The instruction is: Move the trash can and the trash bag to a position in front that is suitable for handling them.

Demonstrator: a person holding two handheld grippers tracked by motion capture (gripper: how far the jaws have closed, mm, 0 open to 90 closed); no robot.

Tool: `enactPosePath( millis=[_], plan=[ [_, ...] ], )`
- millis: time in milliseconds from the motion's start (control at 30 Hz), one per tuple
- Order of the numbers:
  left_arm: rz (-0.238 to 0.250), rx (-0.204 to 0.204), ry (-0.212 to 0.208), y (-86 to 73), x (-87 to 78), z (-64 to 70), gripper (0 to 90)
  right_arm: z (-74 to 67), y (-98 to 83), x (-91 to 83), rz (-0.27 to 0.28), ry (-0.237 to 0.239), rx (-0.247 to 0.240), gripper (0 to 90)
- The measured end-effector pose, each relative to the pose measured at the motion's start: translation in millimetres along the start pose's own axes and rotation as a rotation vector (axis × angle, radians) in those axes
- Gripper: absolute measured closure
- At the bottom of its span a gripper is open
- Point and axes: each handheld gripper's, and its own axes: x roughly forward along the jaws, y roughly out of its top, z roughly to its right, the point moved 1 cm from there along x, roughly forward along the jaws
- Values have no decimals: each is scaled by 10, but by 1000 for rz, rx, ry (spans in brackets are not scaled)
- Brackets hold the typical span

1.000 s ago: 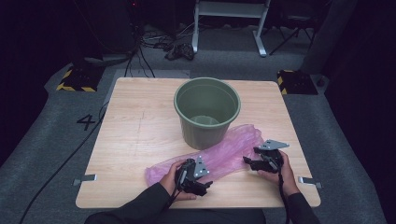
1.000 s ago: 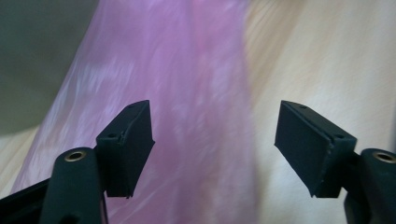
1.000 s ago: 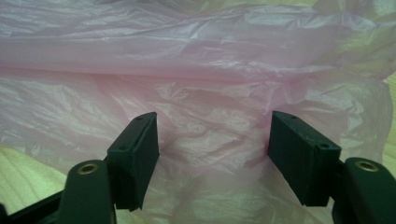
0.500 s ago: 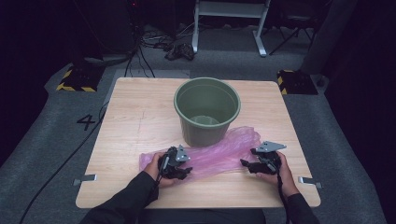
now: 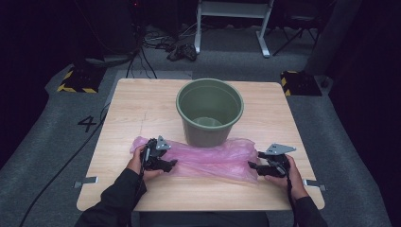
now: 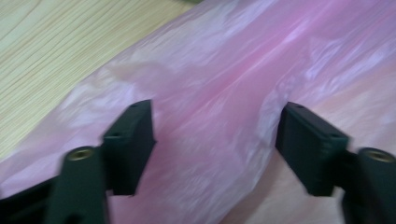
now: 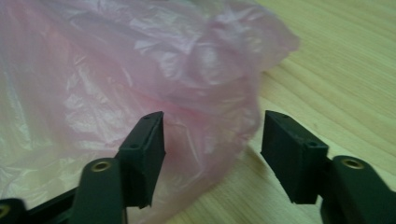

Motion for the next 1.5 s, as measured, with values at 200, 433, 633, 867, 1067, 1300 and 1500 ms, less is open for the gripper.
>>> enactPosePath(
  millis=[200, 433, 633, 867, 1067, 1300, 1500],
  plan=[
    [79, 119, -19, 117, -54, 304, 159, -19, 4, 46, -9, 15, -4, 396],
    [71, 188, -100, 303, 158, 503, 159, -24, 8, 67, -6, 24, -9, 349],
    [17, 185, -139, 276, 284, 469, 161, -20, 7, 70, -3, 28, -12, 345],
    [-8, 163, -205, 204, 322, 355, 236, -5, 3, 66, -3, 30, -16, 333],
    [9, 139, -182, 190, 287, 307, 412, 55, -11, 32, -19, 18, -14, 320],
    [6, 144, -165, 170, 240, 281, 695, 408, -146, -250, 77, 7, 108, 320],
    [14, 147, -149, 143, 223, 252, 797, 554, -245, -236, 39, -83, 169, 320]
  ],
)
